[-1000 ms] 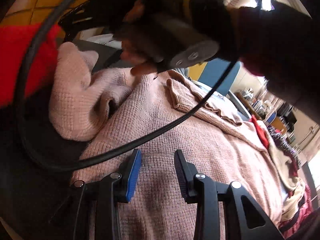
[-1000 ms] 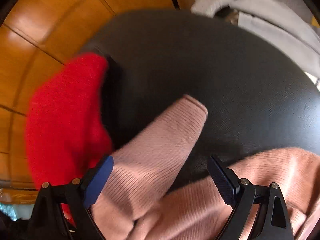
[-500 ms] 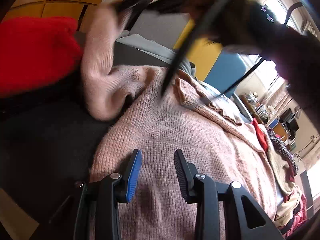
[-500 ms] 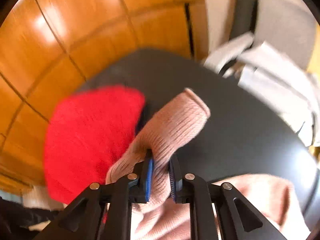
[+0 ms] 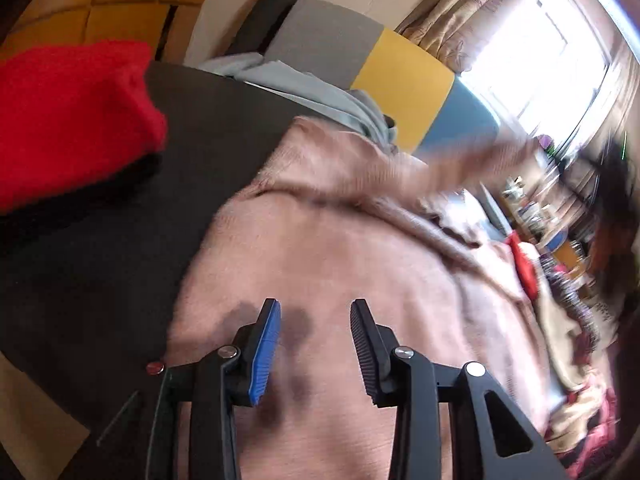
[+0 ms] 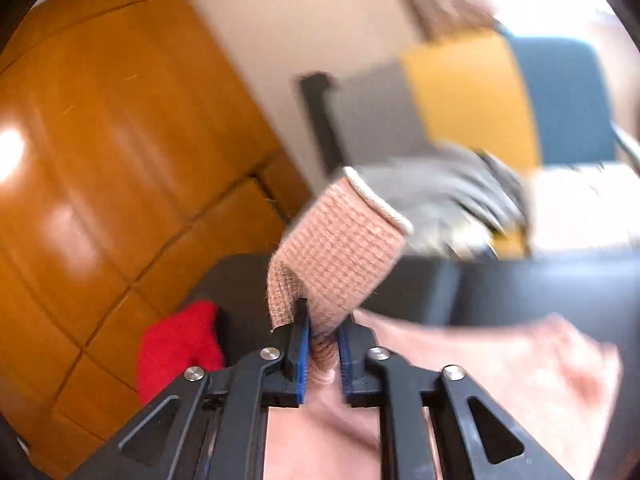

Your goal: Fold clothes

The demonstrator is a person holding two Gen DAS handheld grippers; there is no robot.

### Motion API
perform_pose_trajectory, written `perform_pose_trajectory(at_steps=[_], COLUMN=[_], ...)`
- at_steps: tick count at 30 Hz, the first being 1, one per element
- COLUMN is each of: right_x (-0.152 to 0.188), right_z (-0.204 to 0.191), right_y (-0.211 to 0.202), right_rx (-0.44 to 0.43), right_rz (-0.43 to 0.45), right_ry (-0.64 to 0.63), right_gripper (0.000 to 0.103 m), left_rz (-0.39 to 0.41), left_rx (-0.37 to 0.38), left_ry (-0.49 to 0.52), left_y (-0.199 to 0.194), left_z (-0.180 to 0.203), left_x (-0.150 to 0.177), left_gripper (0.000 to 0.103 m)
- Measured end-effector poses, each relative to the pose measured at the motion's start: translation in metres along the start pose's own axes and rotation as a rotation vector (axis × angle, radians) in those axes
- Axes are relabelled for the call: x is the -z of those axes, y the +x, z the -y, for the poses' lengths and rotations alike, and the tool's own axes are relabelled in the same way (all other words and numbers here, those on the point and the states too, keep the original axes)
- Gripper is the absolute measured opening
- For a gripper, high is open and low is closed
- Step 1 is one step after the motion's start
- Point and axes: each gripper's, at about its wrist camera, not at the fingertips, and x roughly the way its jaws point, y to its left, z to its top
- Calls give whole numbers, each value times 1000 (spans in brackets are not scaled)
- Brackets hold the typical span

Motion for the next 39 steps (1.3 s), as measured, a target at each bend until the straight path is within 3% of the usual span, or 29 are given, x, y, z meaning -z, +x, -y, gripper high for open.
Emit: perform_pose_trajectory(at_steps=[2,5,9,12,14,18,22,25,26,28,29,30,35,39], right_x=[34,77,113,121,111,90,51,36,33,35,37,39,43,72], right_z=[48,93,109,107,105,98,87,79,79,78,75,72,50,30], right_y=[-6,-21,-32,-42,-43,-34,27,60,74,96,102,108,58,-20], right_rx=[69,106,107,116,117,116,114,231,240,269,281,293,242,151], right_rz=[-33,-51,-68,-57,-31,7,-139,-220,-256,-336,-360,-380,-249,-148], right_ry=[116,251,299,277,269,221,172,95,83,78,59,38,15,19], right_gripper=[40,44,50,57,69,76,77,78,77,60,25,16,11,11], left_rz=[-4,-38,-44,-7,-2,-4,-47,-85,-97,-113,-121,-122,-102,-86], left_rx=[36,82,78,43,14,-4,-5,-17,-18,-23,-26,-28,-32,-39], left_ry=[-29,-79,-143,-81,5,153,255,213,194,167,154,146,108,94], left_y=[4,17,34,34,36,46,63,70,72,73,73,71,49,27], left_z=[4,5,6,19,32,57,72,62,57,47,42,38,16,1], left_x=[-12,-29,-47,-60,-68,-85,-87,-80,-77,-69,-66,-63,-55,-47], left_gripper=[37,39,40,41,41,45,46,46,46,46,46,46,46,46])
